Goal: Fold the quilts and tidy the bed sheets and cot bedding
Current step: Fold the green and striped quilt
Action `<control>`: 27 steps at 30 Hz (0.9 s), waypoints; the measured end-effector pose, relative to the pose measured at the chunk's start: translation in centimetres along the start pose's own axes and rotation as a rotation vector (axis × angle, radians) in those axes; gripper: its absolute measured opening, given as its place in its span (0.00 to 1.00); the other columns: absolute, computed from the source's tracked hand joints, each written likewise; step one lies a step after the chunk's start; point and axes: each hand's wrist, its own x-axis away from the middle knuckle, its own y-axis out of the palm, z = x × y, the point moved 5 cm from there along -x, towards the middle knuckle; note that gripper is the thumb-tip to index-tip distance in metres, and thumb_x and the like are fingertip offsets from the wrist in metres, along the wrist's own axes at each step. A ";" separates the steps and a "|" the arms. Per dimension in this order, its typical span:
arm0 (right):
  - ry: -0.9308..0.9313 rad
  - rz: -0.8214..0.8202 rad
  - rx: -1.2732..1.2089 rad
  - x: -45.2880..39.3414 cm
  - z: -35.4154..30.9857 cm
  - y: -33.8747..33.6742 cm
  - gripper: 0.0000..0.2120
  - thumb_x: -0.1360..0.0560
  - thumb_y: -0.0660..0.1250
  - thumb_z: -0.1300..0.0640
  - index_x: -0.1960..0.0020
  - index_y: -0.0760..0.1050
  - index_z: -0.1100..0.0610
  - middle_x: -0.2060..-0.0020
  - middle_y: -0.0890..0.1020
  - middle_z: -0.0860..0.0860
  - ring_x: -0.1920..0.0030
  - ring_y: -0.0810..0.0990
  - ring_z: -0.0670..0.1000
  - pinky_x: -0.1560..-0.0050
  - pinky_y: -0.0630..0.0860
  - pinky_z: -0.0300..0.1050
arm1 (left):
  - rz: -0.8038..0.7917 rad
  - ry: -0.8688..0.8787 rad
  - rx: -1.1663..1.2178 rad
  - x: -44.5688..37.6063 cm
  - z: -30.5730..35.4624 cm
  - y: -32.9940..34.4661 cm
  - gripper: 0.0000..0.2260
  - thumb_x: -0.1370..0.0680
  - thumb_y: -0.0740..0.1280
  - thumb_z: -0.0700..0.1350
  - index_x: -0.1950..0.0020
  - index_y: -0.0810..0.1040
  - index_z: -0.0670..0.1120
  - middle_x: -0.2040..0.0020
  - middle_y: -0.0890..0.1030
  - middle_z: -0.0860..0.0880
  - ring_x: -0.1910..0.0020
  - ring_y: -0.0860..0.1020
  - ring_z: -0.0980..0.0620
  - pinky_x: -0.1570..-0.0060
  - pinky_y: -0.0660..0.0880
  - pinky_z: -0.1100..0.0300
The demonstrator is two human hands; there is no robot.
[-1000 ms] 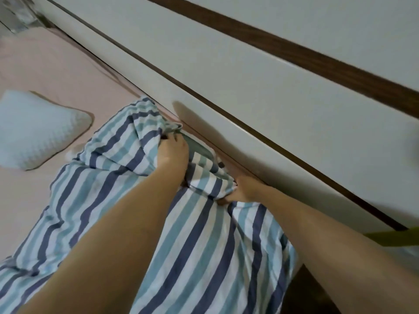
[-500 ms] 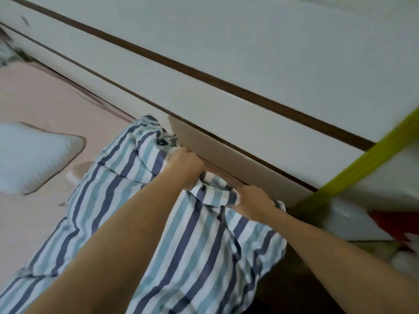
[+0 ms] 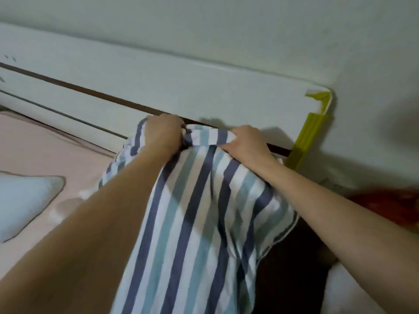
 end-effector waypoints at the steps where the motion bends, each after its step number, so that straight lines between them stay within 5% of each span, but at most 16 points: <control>1: 0.038 -0.059 0.093 0.5 1.3 0.5 0.20 0.25 0.59 0.40 0.63 0.77 0.54 0.66 0.80 0.49 0.63 0.79 0.52 0.67 0.69 0.43 | 0.001 0.045 0.023 1.1 1.5 0.9 0.09 0.28 0.67 0.48 0.49 0.82 0.51 0.54 0.82 0.45 0.54 0.81 0.43 0.60 0.72 0.56; 4: 0.130 -0.186 0.491 2.5 5.9 2.3 0.18 0.19 0.53 0.48 0.50 0.80 0.55 0.53 0.82 0.54 0.54 0.80 0.56 0.60 0.69 0.43 | -0.273 0.190 0.028 3.0 7.3 6.1 0.09 0.24 0.65 0.50 0.47 0.81 0.53 0.58 0.80 0.49 0.58 0.78 0.47 0.59 0.71 0.56; 7: 0.051 -0.173 0.428 2.8 6.2 4.4 0.15 0.19 0.53 0.51 0.56 0.76 0.52 0.55 0.81 0.53 0.61 0.76 0.53 0.61 0.68 0.44 | -0.402 0.164 -0.032 1.7 6.2 7.9 0.11 0.27 0.65 0.52 0.49 0.79 0.49 0.58 0.79 0.49 0.57 0.77 0.47 0.57 0.70 0.55; 10: -0.069 -0.262 0.351 3.4 6.3 7.0 0.12 0.20 0.54 0.49 0.54 0.75 0.49 0.56 0.79 0.51 0.59 0.77 0.53 0.59 0.70 0.46 | -0.549 0.309 -0.213 3.1 3.8 10.6 0.20 0.29 0.66 0.54 0.38 0.76 0.52 0.46 0.80 0.49 0.43 0.75 0.47 0.45 0.72 0.52; 13: -0.214 -0.396 0.320 3.9 7.3 8.8 0.08 0.22 0.59 0.50 0.53 0.75 0.50 0.54 0.77 0.50 0.54 0.78 0.54 0.56 0.71 0.44 | -0.643 0.474 -0.401 4.4 3.4 12.9 0.26 0.24 0.65 0.52 0.26 0.65 0.53 0.27 0.67 0.46 0.26 0.60 0.44 0.31 0.63 0.51; 14: -0.224 -0.444 0.301 4.1 7.6 9.0 0.07 0.22 0.60 0.49 0.51 0.75 0.50 0.55 0.75 0.49 0.54 0.78 0.52 0.55 0.69 0.42 | -0.669 0.465 -0.341 4.5 3.5 12.9 0.25 0.20 0.63 0.50 0.24 0.62 0.52 0.24 0.61 0.45 0.24 0.55 0.44 0.29 0.61 0.55; 16: -0.206 -0.566 0.284 4.7 8.4 9.4 0.10 0.23 0.63 0.46 0.48 0.77 0.49 0.55 0.74 0.47 0.53 0.77 0.50 0.53 0.67 0.39 | -0.673 0.216 0.136 4.4 3.7 12.1 0.26 0.20 0.64 0.42 0.23 0.60 0.49 0.24 0.62 0.45 0.25 0.61 0.45 0.41 0.68 0.71; 18: -0.196 -0.665 0.272 5.6 8.9 9.6 0.13 0.26 0.67 0.44 0.46 0.79 0.49 0.54 0.74 0.47 0.51 0.77 0.50 0.52 0.68 0.38 | -0.543 0.080 0.222 4.3 4.1 11.7 0.26 0.21 0.66 0.40 0.24 0.63 0.45 0.28 0.69 0.44 0.32 0.70 0.46 0.45 0.71 0.70; 22: -0.147 -0.657 0.119 6.9 8.7 8.5 0.26 0.32 0.74 0.46 0.40 0.64 0.45 0.50 0.75 0.46 0.50 0.77 0.50 0.52 0.72 0.40 | -0.688 0.258 -0.128 5.4 3.9 11.4 0.17 0.19 0.62 0.41 0.31 0.70 0.38 0.33 0.73 0.41 0.50 0.76 0.52 0.57 0.75 0.72; 25: 0.019 -0.645 0.115 8.4 8.3 7.3 0.45 0.36 0.77 0.46 0.28 0.55 0.47 0.44 0.76 0.47 0.44 0.77 0.52 0.47 0.75 0.45 | -0.777 0.452 -0.646 7.9 1.6 9.8 0.17 0.20 0.64 0.46 0.32 0.72 0.44 0.35 0.73 0.46 0.35 0.72 0.46 0.37 0.68 0.55; 27: -0.001 -0.756 0.217 10.4 7.0 8.2 0.34 0.35 0.76 0.44 0.34 0.68 0.52 0.43 0.78 0.51 0.42 0.77 0.55 0.44 0.75 0.48 | -0.762 0.468 -0.746 9.9 -0.1 8.5 0.14 0.20 0.62 0.45 0.34 0.74 0.46 0.35 0.75 0.47 0.34 0.71 0.46 0.32 0.63 0.52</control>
